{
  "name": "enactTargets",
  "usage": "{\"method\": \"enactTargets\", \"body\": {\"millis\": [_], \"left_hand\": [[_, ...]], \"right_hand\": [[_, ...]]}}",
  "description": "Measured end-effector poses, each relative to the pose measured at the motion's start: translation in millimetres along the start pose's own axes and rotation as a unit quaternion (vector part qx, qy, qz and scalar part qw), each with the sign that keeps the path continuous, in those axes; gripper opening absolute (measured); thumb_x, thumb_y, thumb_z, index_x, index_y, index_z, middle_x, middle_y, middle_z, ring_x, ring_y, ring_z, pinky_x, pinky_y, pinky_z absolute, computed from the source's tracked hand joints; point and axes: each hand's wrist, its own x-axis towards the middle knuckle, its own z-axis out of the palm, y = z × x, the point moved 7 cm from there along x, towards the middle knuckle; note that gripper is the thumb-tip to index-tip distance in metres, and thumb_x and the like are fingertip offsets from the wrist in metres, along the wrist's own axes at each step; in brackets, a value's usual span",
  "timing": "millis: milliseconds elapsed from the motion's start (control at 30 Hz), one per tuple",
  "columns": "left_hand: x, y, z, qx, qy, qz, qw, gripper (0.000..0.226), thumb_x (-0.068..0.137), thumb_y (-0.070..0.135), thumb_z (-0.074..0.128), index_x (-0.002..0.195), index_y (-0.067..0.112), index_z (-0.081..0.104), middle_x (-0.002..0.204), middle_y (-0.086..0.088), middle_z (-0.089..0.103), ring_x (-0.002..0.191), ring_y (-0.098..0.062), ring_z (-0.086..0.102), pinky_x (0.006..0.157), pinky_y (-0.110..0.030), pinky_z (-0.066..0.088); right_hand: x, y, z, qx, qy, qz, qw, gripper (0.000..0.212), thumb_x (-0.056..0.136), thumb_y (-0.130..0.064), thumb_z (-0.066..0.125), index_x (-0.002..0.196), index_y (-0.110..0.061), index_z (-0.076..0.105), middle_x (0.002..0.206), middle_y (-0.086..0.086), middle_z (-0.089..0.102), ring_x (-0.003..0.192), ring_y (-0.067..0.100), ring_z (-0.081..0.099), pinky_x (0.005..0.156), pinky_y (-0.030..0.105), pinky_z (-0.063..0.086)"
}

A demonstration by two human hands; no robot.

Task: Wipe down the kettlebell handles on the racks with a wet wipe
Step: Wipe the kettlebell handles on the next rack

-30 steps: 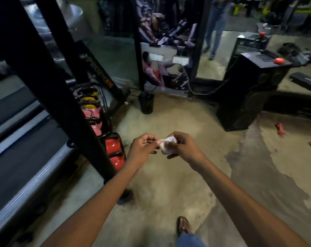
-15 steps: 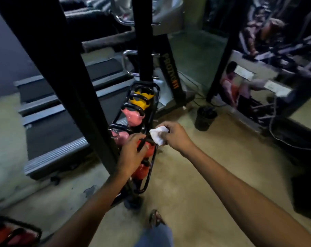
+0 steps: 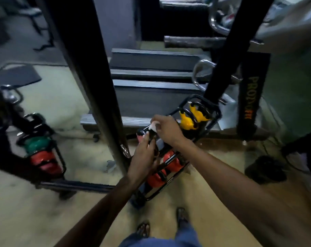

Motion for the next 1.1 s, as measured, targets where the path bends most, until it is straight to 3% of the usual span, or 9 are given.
{"method": "enactTargets", "body": {"millis": [133,333,500,567,733,833,900,1000,1100], "left_hand": [[17,-2,6,0.011,0.044,-0.084,0.995,0.075,0.084,0.012,0.060,0.154,0.008,0.031,0.159,-0.017,0.026,0.134,-0.037,0.042,0.104,-0.045,0.046],[25,-6,19,0.097,0.025,-0.179,0.979,0.079,0.086,0.019,0.065,0.156,0.007,0.030,0.160,-0.014,0.030,0.148,-0.026,0.031,0.116,-0.036,0.034],[24,-2,15,0.136,0.021,-0.240,0.961,0.080,0.084,0.015,0.065,0.155,0.009,0.030,0.156,-0.013,0.037,0.124,-0.032,0.053,0.107,-0.037,0.042],[24,-4,17,0.154,0.001,-0.256,0.954,0.077,0.088,0.014,0.059,0.157,0.013,0.025,0.155,-0.010,0.037,0.114,-0.031,0.055,0.101,-0.039,0.046],[31,-9,18,0.175,-0.028,-0.255,0.951,0.075,0.084,0.015,0.066,0.152,0.013,0.035,0.146,-0.007,0.044,0.102,-0.029,0.057,0.091,-0.045,0.051],[37,-6,16,0.190,-0.051,-0.250,0.948,0.058,0.078,0.016,0.072,0.132,0.014,0.053,0.121,-0.007,0.057,0.096,-0.028,0.058,0.083,-0.043,0.052],[38,-5,14,0.207,-0.064,-0.251,0.943,0.043,0.078,0.016,0.074,0.118,0.015,0.060,0.109,-0.005,0.061,0.094,-0.027,0.059,0.081,-0.040,0.050],[39,-5,12,0.210,-0.068,-0.255,0.942,0.045,0.076,0.019,0.076,0.119,0.018,0.060,0.110,-0.002,0.061,0.090,-0.023,0.058,0.079,-0.036,0.049],[43,3,8,0.227,-0.061,-0.229,0.945,0.048,0.078,0.026,0.078,0.122,0.018,0.060,0.110,-0.001,0.062,0.089,-0.019,0.057,0.078,-0.032,0.047]], "right_hand": [[45,15,33,-0.055,-0.085,-0.058,0.993,0.013,0.082,-0.026,0.056,0.087,-0.021,0.067,0.086,0.004,0.073,0.083,0.030,0.071,0.071,0.043,0.058],[81,12,72,-0.094,-0.164,-0.136,0.973,0.014,0.088,-0.013,0.060,0.093,-0.018,0.071,0.093,0.011,0.075,0.087,0.032,0.069,0.069,0.035,0.052],[88,15,113,-0.143,-0.336,-0.168,0.915,0.033,0.084,-0.031,0.044,0.081,-0.011,0.070,0.089,0.010,0.074,0.084,0.031,0.070,0.073,0.039,0.058],[83,0,105,-0.169,-0.370,-0.217,0.887,0.033,0.095,-0.022,0.050,0.081,-0.001,0.071,0.087,0.011,0.072,0.078,0.028,0.064,0.071,0.038,0.054],[96,13,113,-0.170,-0.365,-0.204,0.893,0.027,0.095,-0.017,0.051,0.078,-0.010,0.072,0.087,0.007,0.073,0.080,0.026,0.068,0.069,0.037,0.054],[93,8,115,-0.192,-0.348,-0.192,0.897,0.018,0.092,-0.017,0.054,0.077,-0.010,0.061,0.079,0.006,0.061,0.079,0.029,0.066,0.064,0.033,0.048],[86,-1,108,-0.206,-0.333,-0.219,0.894,0.015,0.092,-0.015,0.056,0.083,-0.008,0.066,0.078,0.008,0.057,0.074,0.028,0.061,0.063,0.032,0.045],[87,0,110,-0.218,-0.358,-0.224,0.880,0.018,0.094,-0.017,0.056,0.083,-0.007,0.067,0.081,0.009,0.064,0.078,0.030,0.065,0.062,0.034,0.045],[91,-2,111,-0.226,-0.360,-0.199,0.883,0.018,0.095,-0.019,0.057,0.101,-0.006,0.067,0.095,0.012,0.069,0.081,0.027,0.063,0.067,0.034,0.049]]}}
